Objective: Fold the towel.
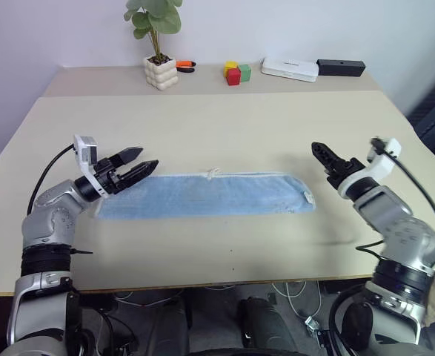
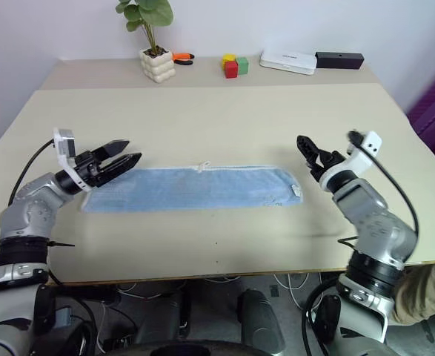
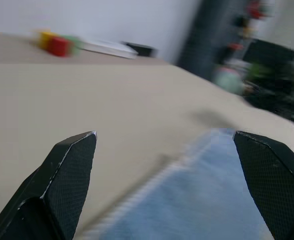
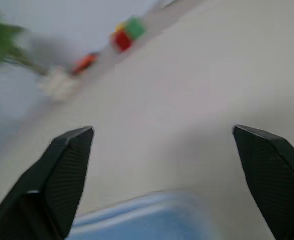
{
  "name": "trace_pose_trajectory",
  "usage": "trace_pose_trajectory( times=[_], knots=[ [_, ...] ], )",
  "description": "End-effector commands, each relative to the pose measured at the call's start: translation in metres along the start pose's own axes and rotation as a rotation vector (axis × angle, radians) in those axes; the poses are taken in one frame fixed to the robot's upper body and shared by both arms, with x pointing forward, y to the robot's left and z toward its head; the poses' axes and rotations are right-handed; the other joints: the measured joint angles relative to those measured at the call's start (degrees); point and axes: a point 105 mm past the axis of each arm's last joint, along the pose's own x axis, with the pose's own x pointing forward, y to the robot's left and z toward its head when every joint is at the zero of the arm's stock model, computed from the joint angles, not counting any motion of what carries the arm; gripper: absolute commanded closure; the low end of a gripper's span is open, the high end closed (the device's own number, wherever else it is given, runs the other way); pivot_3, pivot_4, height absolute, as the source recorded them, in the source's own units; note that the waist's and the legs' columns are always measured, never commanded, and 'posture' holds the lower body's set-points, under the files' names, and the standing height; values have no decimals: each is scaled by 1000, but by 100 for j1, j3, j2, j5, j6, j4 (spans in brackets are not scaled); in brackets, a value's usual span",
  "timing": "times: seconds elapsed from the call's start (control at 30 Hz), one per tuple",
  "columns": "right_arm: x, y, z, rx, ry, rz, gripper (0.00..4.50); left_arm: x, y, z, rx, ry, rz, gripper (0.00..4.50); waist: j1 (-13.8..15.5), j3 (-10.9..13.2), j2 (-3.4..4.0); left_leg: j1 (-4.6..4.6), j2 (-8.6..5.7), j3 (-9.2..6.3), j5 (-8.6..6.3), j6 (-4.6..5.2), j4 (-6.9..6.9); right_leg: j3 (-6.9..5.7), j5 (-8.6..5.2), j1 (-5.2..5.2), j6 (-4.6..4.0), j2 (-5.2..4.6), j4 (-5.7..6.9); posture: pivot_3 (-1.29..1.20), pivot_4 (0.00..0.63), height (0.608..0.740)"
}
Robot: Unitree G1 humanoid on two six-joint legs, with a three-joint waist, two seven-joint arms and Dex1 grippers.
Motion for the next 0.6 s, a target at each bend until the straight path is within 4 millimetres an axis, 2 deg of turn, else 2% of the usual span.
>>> trace_pose_trajectory(
  times=[0.03, 0.17, 0.33, 0.53, 0.6],
  knots=[
    [-27, 11, -8, 34, 51, 45, 0, -6, -24, 17, -19, 11, -178, 41, 2, 0, 0, -1, 1, -3, -1, 2, -2, -3, -2, 0, -3, 0, -2, 0, 150, 740],
    [-48, 0, -22, 202, 33, -33, 0, -13, -24, 13, -19, 78, -207, 41, 4, 1, 1, -4, -1, -2, -2, 3, 2, -2, -13, -1, -22, -3, -5, 0, 150, 740],
    [-62, 2, -44, 348, 67, -78, 0, -7, -19, 5, -45, 75, -215, 41, -13, 1, 1, -8, 0, -3, -2, 3, 12, 0, -17, 0, -30, -2, -9, 0, 150, 740],
    [-68, -2, -61, 433, 105, -150, 0, 2, -27, 5, -78, 76, -289, 41, -13, 1, 0, -15, 0, -4, -2, 4, 13, 1, -18, -2, -30, -3, -15, 0, 150, 740],
    [-66, -9, -63, 448, 92, -190, 0, 3, -27, 5, -74, 79, -300, 41, -11, 1, 0, -15, 1, -5, -1, 4, 14, 0, -18, -3, -30, -2, -15, 0, 150, 740]
  ],
)
